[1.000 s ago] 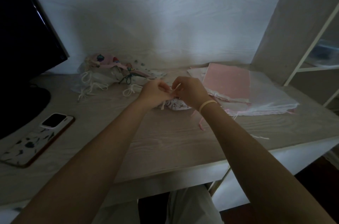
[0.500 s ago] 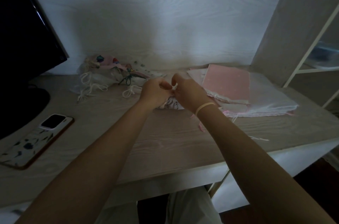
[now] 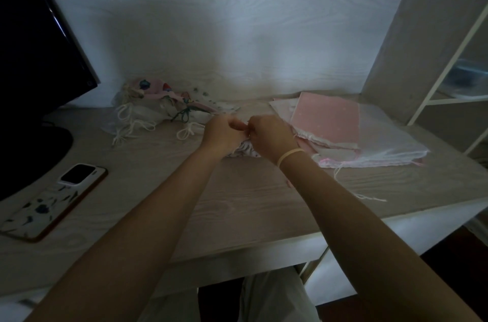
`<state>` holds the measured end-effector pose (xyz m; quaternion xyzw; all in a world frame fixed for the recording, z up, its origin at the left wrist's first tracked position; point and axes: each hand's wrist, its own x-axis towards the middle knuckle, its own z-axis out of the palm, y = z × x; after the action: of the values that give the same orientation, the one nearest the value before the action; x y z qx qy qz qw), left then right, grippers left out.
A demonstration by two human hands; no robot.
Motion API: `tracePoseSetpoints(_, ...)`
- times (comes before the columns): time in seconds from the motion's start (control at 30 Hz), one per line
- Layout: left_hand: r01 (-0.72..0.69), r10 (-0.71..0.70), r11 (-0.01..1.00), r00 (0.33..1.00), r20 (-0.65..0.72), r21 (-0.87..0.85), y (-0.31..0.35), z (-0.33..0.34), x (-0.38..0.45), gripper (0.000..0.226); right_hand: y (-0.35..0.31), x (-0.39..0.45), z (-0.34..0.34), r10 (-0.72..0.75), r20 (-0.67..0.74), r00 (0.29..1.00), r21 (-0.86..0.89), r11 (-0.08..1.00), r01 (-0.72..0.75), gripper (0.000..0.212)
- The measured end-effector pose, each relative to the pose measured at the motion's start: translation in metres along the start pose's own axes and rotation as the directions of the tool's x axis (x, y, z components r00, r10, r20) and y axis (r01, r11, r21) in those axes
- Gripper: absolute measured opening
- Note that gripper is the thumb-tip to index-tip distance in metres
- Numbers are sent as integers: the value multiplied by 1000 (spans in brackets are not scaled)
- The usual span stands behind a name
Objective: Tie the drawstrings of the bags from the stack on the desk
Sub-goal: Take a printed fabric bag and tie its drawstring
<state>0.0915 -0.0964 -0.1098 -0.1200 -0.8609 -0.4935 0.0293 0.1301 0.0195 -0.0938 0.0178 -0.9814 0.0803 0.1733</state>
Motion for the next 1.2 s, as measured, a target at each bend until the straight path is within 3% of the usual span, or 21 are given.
tracePoseSetpoints(0.23,-160,160,970,987,15,183,-5,-3,-2,11,9,-2,-8,45,90,995,229,971,-65,23)
tracePoseSetpoints(0.5,-187,186,939,982,32,289,-5,0,-2,14,6,-1,-3,97,25,995,251,963,-100,21)
tracePoseSetpoints(0.73,-115,95,969,990,101,218,-6,5,-2,24,6,5,-1,87,84,993,108,989,-96,24)
tracePoseSetpoints(0.8,-94,74,978,991,113,187,-6,5,-1,32,10,6,-1,111,93,990,165,978,-125,21)
tracePoseSetpoints(1.07,-71,57,993,989,134,96,-6,-3,-1,16,21,3,-2,141,228,963,394,892,-223,35)
tracePoseSetpoints(1.2,-78,65,992,990,126,99,-7,-4,-1,25,22,2,1,127,140,982,408,896,-174,27)
